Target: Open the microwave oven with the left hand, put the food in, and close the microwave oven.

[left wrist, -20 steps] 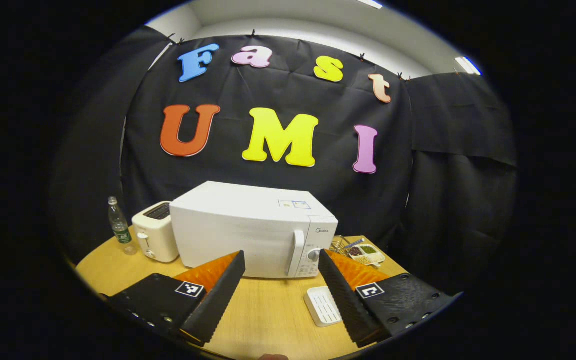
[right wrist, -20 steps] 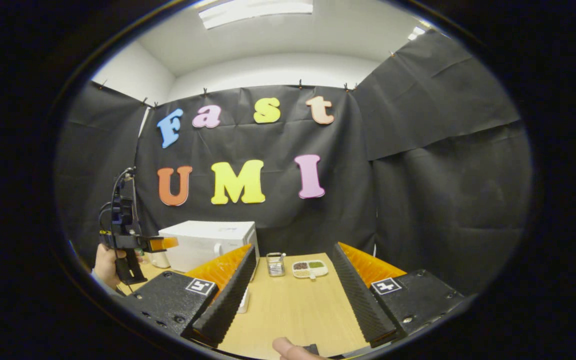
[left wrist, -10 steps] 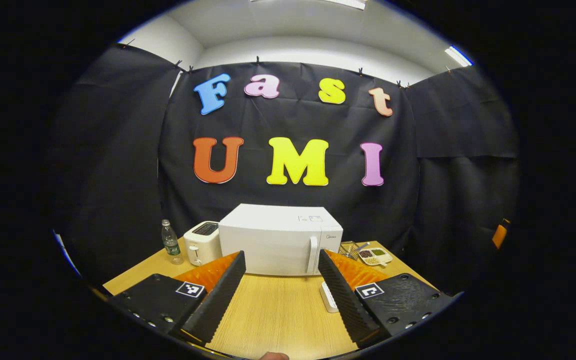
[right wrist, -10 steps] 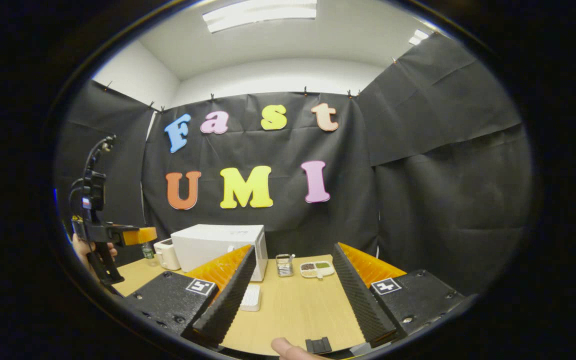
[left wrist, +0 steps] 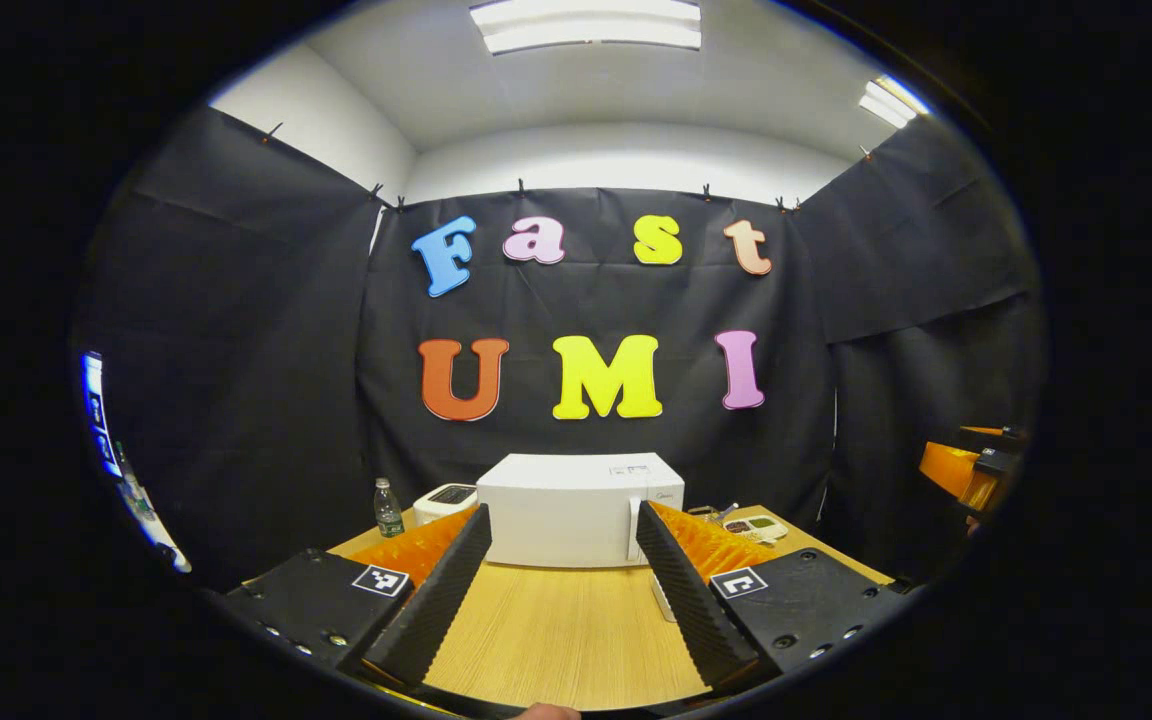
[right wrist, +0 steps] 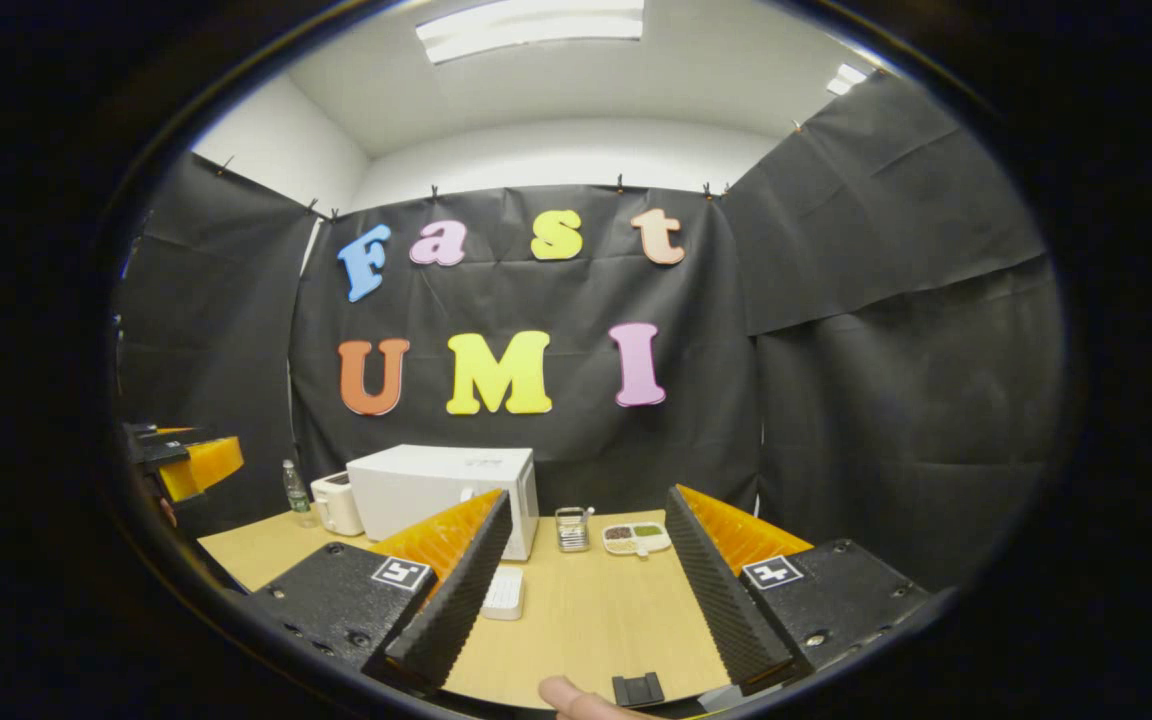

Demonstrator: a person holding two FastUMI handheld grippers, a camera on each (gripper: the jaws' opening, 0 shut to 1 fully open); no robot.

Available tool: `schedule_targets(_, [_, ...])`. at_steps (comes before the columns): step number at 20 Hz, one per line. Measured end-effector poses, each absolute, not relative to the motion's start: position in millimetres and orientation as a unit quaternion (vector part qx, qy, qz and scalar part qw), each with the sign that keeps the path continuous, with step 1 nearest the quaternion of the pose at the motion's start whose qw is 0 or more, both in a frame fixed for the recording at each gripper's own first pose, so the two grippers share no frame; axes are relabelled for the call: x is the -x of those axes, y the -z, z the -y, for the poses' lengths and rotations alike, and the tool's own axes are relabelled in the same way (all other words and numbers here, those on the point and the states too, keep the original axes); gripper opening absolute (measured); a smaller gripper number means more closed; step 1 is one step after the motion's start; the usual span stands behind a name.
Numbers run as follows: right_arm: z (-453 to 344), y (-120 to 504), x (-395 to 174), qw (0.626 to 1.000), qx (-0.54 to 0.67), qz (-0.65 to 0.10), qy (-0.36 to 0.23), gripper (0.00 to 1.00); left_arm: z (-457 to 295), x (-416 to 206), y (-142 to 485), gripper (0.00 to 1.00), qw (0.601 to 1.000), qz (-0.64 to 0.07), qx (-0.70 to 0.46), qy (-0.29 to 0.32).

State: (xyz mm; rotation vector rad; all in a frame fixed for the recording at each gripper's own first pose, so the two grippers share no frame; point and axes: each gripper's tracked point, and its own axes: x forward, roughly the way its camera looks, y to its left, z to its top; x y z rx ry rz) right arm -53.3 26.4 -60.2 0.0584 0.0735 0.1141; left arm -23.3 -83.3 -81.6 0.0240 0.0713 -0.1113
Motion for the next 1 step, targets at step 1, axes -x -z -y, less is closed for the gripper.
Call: schedule_targets(1, [-29.7,59.6,53.2,0.997,-0.029,-0.037,-0.060,0.92,80.8,23.6,81.2,0.93,0.998,-0.036,-0.015,0.053])
